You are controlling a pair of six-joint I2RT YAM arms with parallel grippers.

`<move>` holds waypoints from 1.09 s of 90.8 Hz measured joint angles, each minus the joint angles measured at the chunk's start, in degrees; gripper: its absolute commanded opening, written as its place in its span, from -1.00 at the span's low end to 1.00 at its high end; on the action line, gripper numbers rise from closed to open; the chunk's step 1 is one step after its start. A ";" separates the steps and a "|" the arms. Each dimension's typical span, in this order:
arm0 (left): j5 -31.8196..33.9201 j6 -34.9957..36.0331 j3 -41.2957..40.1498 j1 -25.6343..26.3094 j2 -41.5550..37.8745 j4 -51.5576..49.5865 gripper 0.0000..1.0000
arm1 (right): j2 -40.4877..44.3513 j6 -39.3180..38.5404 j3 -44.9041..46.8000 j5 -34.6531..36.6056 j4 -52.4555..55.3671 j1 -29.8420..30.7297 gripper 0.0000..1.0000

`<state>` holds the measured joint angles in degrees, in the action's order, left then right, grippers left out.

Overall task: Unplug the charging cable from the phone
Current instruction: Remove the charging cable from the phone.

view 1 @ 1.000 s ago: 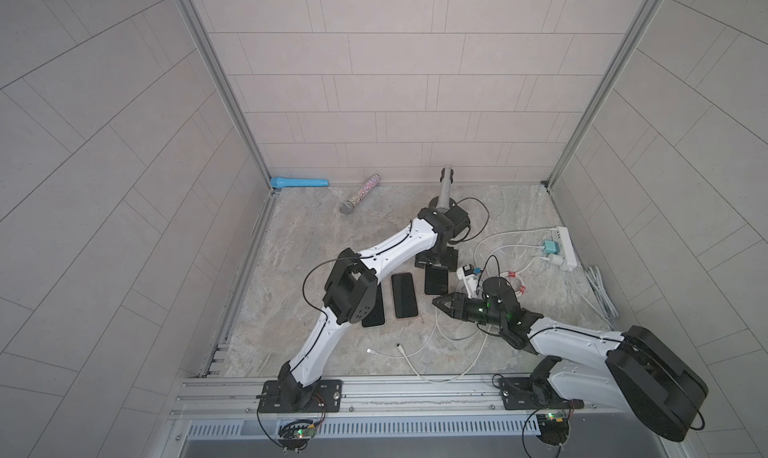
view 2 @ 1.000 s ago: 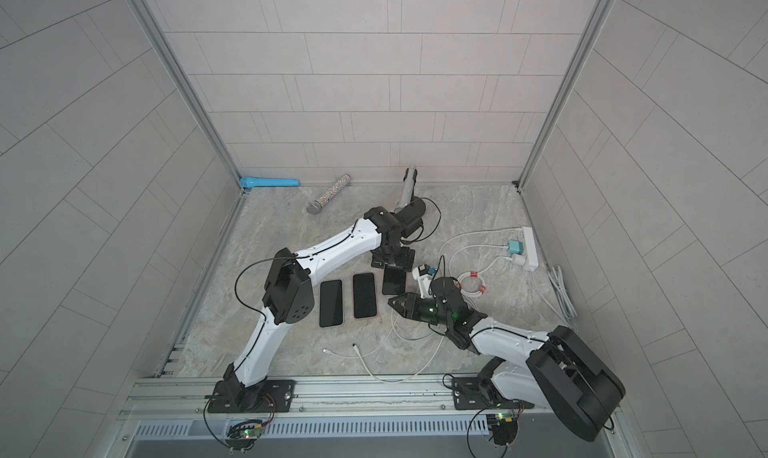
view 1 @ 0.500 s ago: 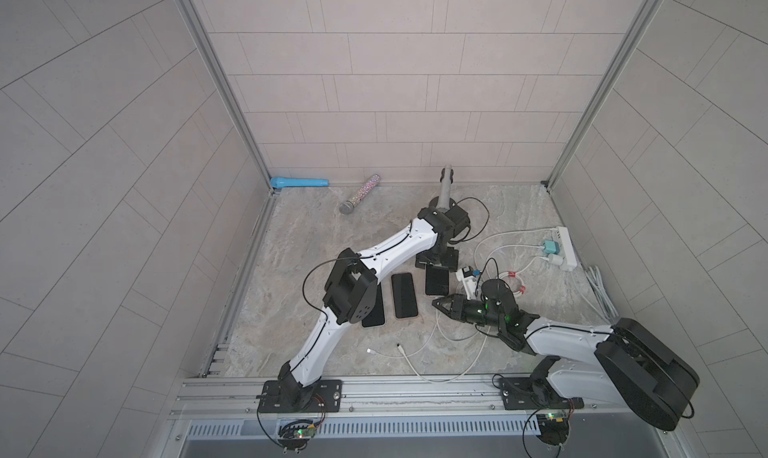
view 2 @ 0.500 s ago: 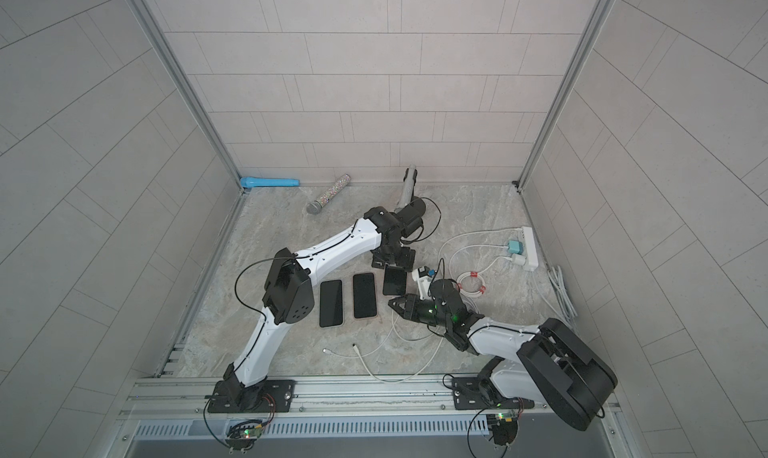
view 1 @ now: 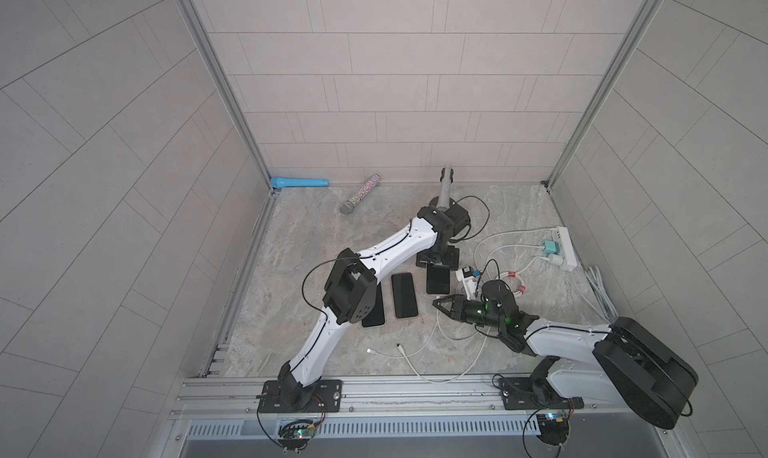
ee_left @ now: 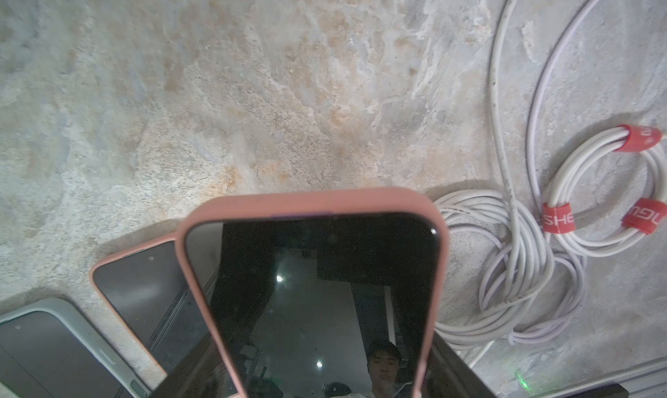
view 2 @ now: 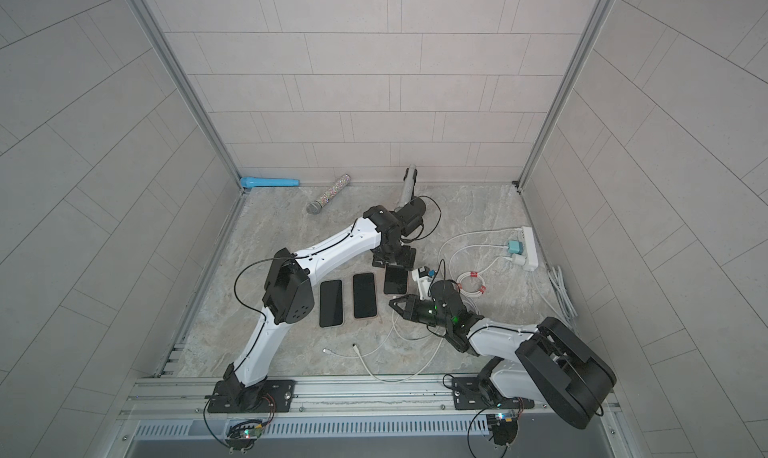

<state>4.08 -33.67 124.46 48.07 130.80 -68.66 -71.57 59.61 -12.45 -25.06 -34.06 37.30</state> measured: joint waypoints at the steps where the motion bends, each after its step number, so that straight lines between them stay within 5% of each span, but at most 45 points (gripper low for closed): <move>1: -0.02 0.00 0.00 0.00 0.00 0.00 -1.00 | 0.00 0.02 0.07 0.02 0.00 0.00 -0.79; 99: 0.44 -0.44 4.72 -0.83 0.39 -1.75 -1.00 | 3.93 0.68 2.08 1.64 1.46 1.90 -0.94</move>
<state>4.51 -34.11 129.19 47.24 131.20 -70.41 -67.64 60.29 -10.37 -23.42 -32.60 39.20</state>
